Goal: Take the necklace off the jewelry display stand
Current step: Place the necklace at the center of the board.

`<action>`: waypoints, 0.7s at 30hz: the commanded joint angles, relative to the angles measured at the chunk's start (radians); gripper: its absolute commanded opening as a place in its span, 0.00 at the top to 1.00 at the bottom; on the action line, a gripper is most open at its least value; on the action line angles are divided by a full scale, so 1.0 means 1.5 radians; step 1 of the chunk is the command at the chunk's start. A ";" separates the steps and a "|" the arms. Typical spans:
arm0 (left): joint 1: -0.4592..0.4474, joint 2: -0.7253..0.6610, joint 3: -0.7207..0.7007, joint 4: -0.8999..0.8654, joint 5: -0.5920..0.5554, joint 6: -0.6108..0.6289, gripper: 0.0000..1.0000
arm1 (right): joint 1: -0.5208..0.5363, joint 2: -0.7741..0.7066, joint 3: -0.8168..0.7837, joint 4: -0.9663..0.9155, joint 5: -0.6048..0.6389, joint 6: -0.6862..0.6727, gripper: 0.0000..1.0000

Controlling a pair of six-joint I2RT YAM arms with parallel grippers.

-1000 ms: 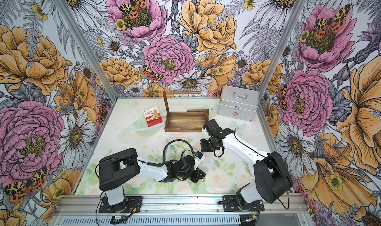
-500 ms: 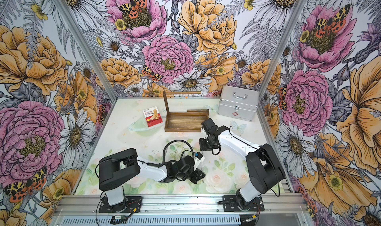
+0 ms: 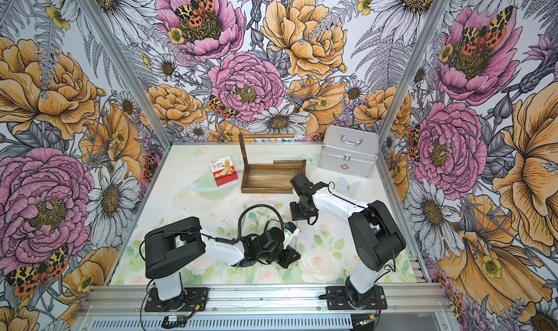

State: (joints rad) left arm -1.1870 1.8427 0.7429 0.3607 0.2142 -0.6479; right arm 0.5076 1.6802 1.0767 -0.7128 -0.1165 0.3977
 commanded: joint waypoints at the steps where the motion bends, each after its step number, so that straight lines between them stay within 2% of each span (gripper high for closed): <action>1: 0.003 0.002 -0.016 -0.030 0.009 0.004 0.97 | 0.006 0.019 0.025 0.016 0.036 -0.012 1.00; 21: -0.010 0.004 -0.012 -0.028 0.006 0.001 0.97 | 0.011 0.049 0.039 0.017 0.058 -0.022 1.00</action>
State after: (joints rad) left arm -1.1893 1.8427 0.7429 0.3607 0.2153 -0.6483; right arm 0.5140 1.7386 1.1088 -0.7048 -0.0517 0.3744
